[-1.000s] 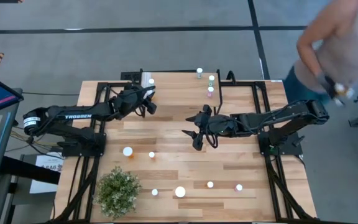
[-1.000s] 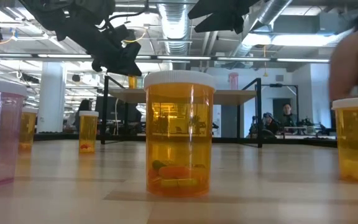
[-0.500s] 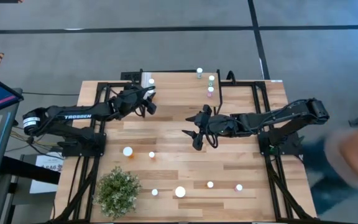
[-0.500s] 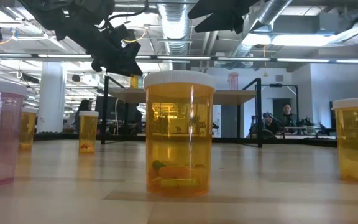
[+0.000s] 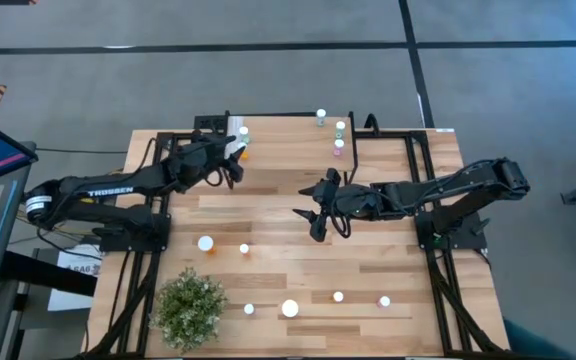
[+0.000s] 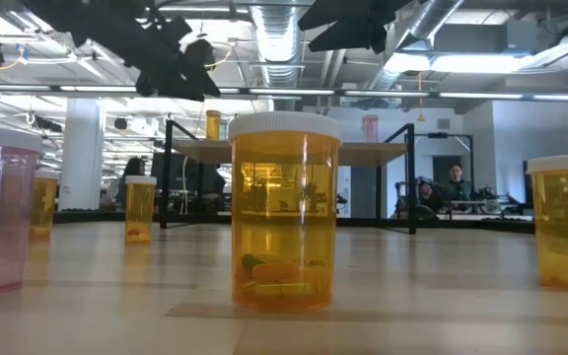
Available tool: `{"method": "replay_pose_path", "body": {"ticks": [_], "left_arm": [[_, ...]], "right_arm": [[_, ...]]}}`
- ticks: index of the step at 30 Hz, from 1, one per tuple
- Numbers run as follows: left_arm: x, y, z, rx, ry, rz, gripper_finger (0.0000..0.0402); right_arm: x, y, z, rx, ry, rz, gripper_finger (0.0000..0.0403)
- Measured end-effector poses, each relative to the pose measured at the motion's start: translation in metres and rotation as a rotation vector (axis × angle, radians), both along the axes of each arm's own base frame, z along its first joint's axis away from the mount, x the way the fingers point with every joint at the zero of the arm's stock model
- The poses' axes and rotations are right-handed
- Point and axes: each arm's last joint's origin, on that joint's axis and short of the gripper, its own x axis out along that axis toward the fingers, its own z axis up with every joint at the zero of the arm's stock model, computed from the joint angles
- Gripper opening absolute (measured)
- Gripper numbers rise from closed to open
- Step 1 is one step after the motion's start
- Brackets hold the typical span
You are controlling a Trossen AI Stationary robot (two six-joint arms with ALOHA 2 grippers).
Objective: Pick and place medicine bottles onto shelf by color
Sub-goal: Put the left small orange bottle on the shelf
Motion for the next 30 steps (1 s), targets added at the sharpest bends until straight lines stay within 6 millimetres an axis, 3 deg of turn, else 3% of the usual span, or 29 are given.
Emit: {"method": "replay_pose_path", "body": {"ticks": [14, 21, 30], "left_arm": [[-0.034, -0.057, 0.033, 0.011, -0.131, -0.354, 0.0224], [-0.045, -0.089, 0.017, -0.009, -0.162, -0.534, 0.0224], [-0.048, -0.114, -0.003, -0.021, -0.191, -0.646, 0.0224]], "right_arm": [[0.0, 0.0, 0.0, 0.001, 0.003, 0.004, 0.027], [-0.001, 0.006, 0.0, -0.006, 0.005, 0.028, 0.027], [-0.004, 0.026, 0.0, -0.02, 0.008, 0.099, 0.027]]}}
